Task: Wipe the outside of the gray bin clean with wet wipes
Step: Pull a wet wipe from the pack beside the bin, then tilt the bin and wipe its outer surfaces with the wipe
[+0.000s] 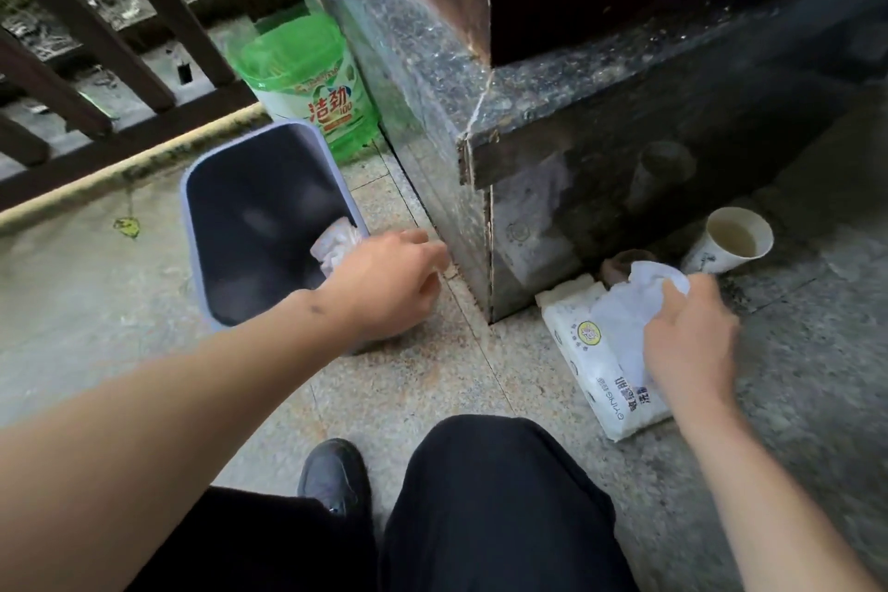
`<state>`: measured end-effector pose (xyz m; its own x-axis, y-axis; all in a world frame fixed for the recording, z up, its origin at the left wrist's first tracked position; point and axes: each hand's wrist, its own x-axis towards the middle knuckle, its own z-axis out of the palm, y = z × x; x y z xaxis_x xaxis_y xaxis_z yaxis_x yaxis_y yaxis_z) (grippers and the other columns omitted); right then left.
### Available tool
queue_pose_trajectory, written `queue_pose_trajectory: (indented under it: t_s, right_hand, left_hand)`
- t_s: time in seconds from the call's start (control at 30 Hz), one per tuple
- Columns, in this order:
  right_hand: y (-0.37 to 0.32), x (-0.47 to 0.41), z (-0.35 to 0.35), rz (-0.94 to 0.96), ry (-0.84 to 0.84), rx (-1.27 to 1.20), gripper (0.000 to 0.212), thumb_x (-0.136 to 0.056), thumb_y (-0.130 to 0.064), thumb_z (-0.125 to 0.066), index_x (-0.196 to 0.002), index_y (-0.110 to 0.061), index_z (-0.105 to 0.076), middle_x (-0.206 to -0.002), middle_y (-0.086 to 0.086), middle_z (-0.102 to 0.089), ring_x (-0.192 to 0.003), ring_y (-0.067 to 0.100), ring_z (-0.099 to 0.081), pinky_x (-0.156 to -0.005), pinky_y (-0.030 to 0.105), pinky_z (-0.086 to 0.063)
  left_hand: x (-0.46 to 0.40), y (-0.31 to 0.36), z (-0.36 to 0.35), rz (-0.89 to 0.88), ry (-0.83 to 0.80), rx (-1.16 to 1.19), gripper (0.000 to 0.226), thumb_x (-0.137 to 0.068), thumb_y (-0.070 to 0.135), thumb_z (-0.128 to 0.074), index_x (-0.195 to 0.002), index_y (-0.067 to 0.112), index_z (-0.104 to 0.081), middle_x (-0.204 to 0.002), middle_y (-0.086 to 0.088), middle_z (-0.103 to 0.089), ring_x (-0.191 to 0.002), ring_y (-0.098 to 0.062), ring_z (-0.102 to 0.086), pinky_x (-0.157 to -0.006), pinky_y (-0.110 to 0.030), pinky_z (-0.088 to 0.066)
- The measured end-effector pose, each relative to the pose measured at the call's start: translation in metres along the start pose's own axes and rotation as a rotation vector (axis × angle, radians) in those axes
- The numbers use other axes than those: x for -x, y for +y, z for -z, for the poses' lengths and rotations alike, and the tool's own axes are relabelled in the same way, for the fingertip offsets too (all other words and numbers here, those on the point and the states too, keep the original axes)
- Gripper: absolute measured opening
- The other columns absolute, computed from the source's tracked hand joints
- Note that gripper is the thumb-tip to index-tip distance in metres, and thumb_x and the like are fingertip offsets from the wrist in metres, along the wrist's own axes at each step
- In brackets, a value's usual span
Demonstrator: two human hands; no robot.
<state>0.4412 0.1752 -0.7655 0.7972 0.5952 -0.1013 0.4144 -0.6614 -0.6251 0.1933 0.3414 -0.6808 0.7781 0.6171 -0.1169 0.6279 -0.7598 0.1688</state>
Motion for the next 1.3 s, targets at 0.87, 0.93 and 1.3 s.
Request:
queue_pose_trajectory:
  t_s: [0.87,0.93,1.3]
  right_hand:
    - [-0.102,0.057,-0.016,-0.526,-0.965,-1.361,0.024,-0.089,-0.022,-0.056,-0.081,-0.004,-0.069,-0.074,0.008,-0.064,-0.071,0.018,-0.068,-0.067,0.029,-0.057]
    - [-0.104,0.061,-0.019,-0.515,-1.041,-1.407,0.042,-0.091,-0.018,-0.051,-0.056,-0.011,-0.073,-0.053,-0.001,-0.063,-0.052,0.009,-0.066,-0.05,0.021,-0.053]
    - [-0.122,0.065,-0.035,-0.635,-1.127,-1.353,0.036,-0.082,-0.024,-0.059,-0.087,0.004,-0.081,-0.076,0.014,-0.076,-0.07,0.019,-0.078,-0.061,0.028,-0.063]
  left_hand:
    - [0.01,-0.047,-0.016,0.619,0.042,0.162,0.028,-0.102,0.036,-0.05,-0.093,0.011,-0.041,-0.072,-0.001,-0.044,-0.058,-0.018,-0.041,-0.049,-0.033,-0.025]
    - [0.007,-0.052,-0.015,0.615,-0.006,0.17,0.028,-0.102,0.034,-0.047,-0.083,0.014,-0.043,-0.071,0.0,-0.046,-0.058,-0.016,-0.042,-0.048,-0.03,-0.025]
    - [0.026,-0.09,0.019,0.793,-0.262,0.339,0.023,-0.075,0.032,-0.056,-0.078,0.01,-0.061,-0.075,-0.011,-0.07,-0.059,-0.027,-0.066,-0.051,-0.027,-0.051]
